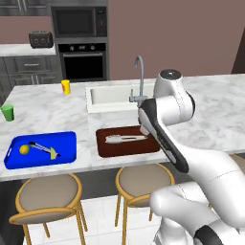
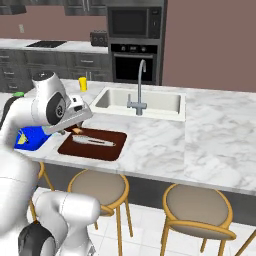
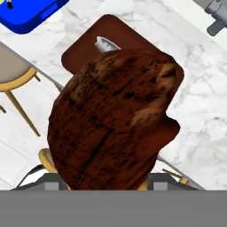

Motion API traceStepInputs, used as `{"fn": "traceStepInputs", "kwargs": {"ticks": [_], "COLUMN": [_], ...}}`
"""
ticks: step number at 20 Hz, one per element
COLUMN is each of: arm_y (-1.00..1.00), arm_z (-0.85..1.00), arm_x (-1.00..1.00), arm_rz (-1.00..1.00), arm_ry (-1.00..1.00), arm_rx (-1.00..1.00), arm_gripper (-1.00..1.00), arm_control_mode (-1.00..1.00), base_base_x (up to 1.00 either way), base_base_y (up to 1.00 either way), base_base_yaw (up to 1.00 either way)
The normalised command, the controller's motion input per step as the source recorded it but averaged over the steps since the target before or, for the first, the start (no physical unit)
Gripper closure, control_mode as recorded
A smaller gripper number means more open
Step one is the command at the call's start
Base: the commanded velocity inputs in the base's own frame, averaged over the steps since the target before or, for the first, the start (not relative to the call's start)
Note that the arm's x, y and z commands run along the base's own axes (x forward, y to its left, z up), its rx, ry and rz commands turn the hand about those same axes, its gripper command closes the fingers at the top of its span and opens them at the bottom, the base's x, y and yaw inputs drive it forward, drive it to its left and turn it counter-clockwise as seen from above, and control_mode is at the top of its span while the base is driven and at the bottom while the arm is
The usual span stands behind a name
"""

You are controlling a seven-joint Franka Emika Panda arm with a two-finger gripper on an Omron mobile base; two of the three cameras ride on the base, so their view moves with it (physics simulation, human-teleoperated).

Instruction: Gather the lemon wedge and lemon from the fridge and place them on a tray on the dining counter. Then gather the steaks from the fridge and place them on the other tray.

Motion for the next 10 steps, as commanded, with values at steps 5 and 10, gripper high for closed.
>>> {"fn": "traceStepInputs", "kwargs": {"ticks": [5, 10], "arm_y": [0.0, 0.0], "arm_z": [-0.76, -0.64], "arm_x": [0.97, 0.92], "arm_rz": [0.0, 0.0], "arm_ry": [0.08, 0.04], "arm_rx": [0.0, 0.0], "arm_gripper": [1.0, 1.0], "arm_control_mode": [-1.0, -1.0], "base_base_x": [0.0, 0.0], "base_base_y": [0.0, 0.0], "base_base_yaw": [0.0, 0.0]}}
